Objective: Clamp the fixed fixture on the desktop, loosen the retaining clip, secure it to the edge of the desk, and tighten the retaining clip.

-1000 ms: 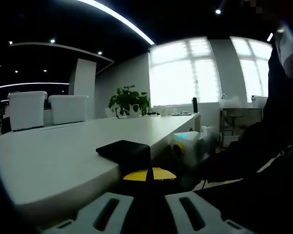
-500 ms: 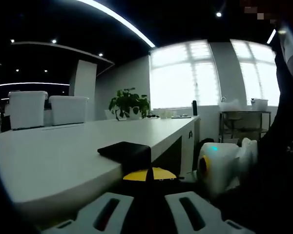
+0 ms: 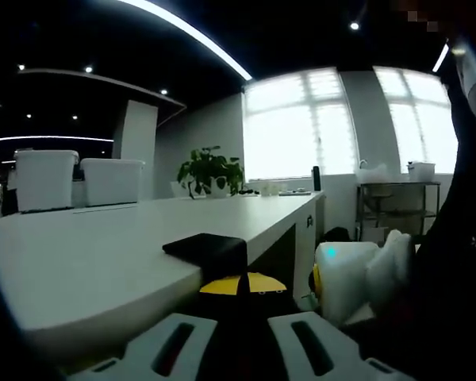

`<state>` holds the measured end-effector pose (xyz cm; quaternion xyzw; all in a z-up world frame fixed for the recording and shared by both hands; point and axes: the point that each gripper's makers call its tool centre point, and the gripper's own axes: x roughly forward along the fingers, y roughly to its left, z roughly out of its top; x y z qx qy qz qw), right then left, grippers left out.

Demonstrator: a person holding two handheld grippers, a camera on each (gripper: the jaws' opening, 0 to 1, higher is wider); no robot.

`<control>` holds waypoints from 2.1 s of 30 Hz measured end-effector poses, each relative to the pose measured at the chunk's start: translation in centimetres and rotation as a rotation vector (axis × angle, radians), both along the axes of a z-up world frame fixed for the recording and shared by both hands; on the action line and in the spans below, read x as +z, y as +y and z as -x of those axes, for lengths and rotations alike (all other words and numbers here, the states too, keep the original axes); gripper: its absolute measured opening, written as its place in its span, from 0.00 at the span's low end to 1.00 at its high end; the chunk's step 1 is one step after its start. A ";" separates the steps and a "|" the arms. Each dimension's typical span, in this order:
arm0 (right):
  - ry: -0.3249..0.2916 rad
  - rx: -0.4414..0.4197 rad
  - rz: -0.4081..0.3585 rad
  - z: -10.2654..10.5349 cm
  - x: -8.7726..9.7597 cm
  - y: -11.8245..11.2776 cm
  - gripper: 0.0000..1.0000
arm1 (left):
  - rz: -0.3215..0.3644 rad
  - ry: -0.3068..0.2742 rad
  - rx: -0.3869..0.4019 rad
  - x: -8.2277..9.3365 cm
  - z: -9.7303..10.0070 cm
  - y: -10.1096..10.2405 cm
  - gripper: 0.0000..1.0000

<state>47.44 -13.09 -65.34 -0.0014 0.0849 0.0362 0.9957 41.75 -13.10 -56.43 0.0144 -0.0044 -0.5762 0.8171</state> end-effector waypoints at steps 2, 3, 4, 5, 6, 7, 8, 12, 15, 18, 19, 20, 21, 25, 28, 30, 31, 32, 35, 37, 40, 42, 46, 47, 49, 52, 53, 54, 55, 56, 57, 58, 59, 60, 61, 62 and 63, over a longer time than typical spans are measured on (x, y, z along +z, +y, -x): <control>0.004 0.006 0.031 0.1 0.1 -0.4 0.25 | 0.001 0.001 0.000 0.0 -0.1 0.1 0.02; -0.003 0.019 0.042 0.2 0.2 -0.2 0.24 | 0.000 0.000 0.001 0.0 -0.2 0.1 0.02; -0.007 0.042 0.051 0.2 0.3 -0.1 0.24 | -0.001 0.001 0.001 0.0 -0.2 0.1 0.02; -0.009 0.068 0.057 0.1 0.2 0.0 0.24 | -0.002 0.002 0.001 0.0 -0.2 0.1 0.02; -0.008 0.104 0.063 0.1 0.2 0.1 0.24 | -0.005 -0.001 0.001 -0.1 -0.2 0.1 0.02; -0.012 0.129 0.077 0.1 0.3 0.2 0.24 | -0.008 -0.003 0.001 -0.1 -0.2 0.1 0.02; -0.021 0.167 0.106 0.1 0.4 0.2 0.24 | -0.012 -0.003 0.000 0.0 -0.1 0.1 0.02; -0.039 0.382 0.097 0.3 0.4 0.8 0.23 | -0.021 -0.003 -0.003 0.0 0.1 0.0 0.02; -0.037 0.507 0.102 0.5 0.5 1.0 0.23 | -0.020 0.000 0.002 0.0 0.1 -0.1 0.02; -0.040 0.588 0.116 0.5 0.5 1.2 0.23 | -0.023 0.000 0.006 0.0 -0.1 -0.1 0.02; -0.039 0.616 0.112 0.6 0.5 1.3 0.23 | -0.024 0.000 0.006 0.0 0.0 -0.1 0.02; -0.045 0.643 0.114 0.6 0.5 1.4 0.23 | -0.025 0.001 0.005 0.0 0.0 -0.2 0.02; -0.055 0.664 0.121 0.6 0.6 1.4 0.24 | -0.028 0.000 0.003 0.0 0.0 -0.2 0.02; -0.070 0.698 0.121 0.5 0.6 1.4 0.24 | -0.029 0.000 0.001 0.1 0.1 -0.2 0.02; -0.066 0.725 0.109 0.6 0.6 1.8 0.24 | -0.031 -0.002 0.001 0.0 0.2 -0.2 0.02; -0.054 0.726 0.104 0.7 0.6 1.9 0.24 | -0.029 0.001 -0.001 0.0 0.2 -0.2 0.02; -0.041 0.708 0.099 0.8 0.6 1.9 0.24 | -0.026 0.004 -0.003 0.0 0.2 -0.2 0.02; -0.039 0.676 0.103 0.7 0.6 1.7 0.25 | -0.024 0.005 -0.004 0.0 0.2 -0.1 0.02; -0.051 0.512 0.171 0.2 0.7 0.6 0.38 | -0.018 0.003 -0.008 -0.1 0.1 -0.1 0.02; -0.055 0.425 0.121 0.3 1.0 0.4 0.48 | -0.015 0.002 -0.010 0.1 0.2 -0.1 0.02; -0.077 0.278 0.106 0.7 1.5 0.0 0.58 | -0.008 0.002 -0.009 0.1 0.4 -0.2 0.02; -0.074 0.204 0.114 0.4 1.3 0.1 0.59 | 0.001 0.004 -0.011 0.1 0.3 -0.1 0.02; -0.057 0.068 0.061 -0.2 1.2 0.0 0.56 | 0.000 -0.001 -0.014 0.1 0.3 -0.1 0.02; -0.037 0.043 0.051 -0.3 1.0 -0.1 0.50 | 0.000 0.001 -0.016 0.1 0.3 -0.1 0.02; -0.041 0.027 0.056 -0.5 1.2 -0.1 0.30 | 0.002 0.001 -0.021 0.1 0.3 0.0 0.02; -0.035 0.032 0.086 -0.5 1.2 0.1 0.24 | 0.006 0.000 -0.022 0.1 0.3 0.0 0.02; -0.034 0.034 0.085 -0.5 1.3 0.0 0.24 | 0.009 0.000 -0.021 0.1 0.3 0.0 0.02; -0.033 0.041 0.087 -0.5 1.2 -0.1 0.24 | 0.013 0.001 -0.020 0.2 0.3 0.1 0.02; -0.034 0.062 0.089 -0.5 1.3 0.1 0.24 | 0.017 0.002 -0.020 0.2 0.3 0.2 0.02; -0.030 0.089 0.068 -0.5 1.2 0.3 0.24 | 0.021 0.004 -0.019 0.2 0.3 0.2 0.02; -0.032 0.112 0.066 -0.4 1.3 0.1 0.23 | 0.023 0.005 -0.019 0.2 0.3 0.2 0.02; -0.032 0.149 0.062 -0.4 1.3 0.4 0.23 | 0.023 0.004 -0.019 0.2 0.3 0.3 0.02; -0.032 0.181 0.064 -0.3 1.2 0.4 0.23 | 0.023 0.006 -0.019 0.2 0.3 0.3 0.02; -0.034 0.214 0.086 -0.3 1.2 0.4 0.23 | 0.023 0.007 -0.019 0.2 0.3 0.2 0.02; -0.038 0.250 0.099 -0.2 1.3 0.6 0.23 | 0.022 0.008 -0.019 0.2 0.3 0.2 0.02; -0.037 0.289 0.101 -0.2 1.3 0.8 0.23 | 0.021 0.008 -0.019 0.2 0.2 0.2 0.02; -0.036 0.333 0.107 -0.1 1.3 1.0 0.23 | 0.020 0.008 -0.019 0.2 0.2 0.3 0.02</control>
